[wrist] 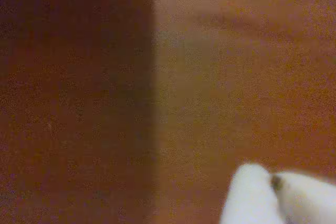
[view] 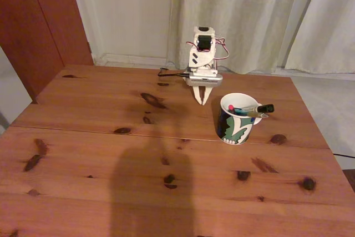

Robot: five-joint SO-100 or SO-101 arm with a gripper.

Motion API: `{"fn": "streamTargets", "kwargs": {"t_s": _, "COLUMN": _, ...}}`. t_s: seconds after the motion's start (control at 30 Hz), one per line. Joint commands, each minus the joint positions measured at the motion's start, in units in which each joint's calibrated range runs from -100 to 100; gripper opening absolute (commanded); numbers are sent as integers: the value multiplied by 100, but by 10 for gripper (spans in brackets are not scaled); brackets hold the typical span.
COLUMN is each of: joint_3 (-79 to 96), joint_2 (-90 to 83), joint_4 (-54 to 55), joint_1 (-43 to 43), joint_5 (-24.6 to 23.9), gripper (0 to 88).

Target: Clean up the desk and place the pens and markers into the cup

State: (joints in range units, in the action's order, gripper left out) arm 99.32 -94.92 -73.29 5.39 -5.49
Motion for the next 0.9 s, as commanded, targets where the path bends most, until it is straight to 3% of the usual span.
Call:
{"fn": "streamTargets", "kwargs": {"t_s": 0.0, "joint_3": 41, "joint_2": -244, "joint_4": -374, "joint_1": -12, "joint_5": 136, "gripper": 8}}
{"fn": "streamTargets", "kwargs": {"t_s": 0.87, "joint_3": 32, "joint_2": -260, "joint_4": -366, "joint_1": 4, "joint_5": 141, "gripper": 9}}
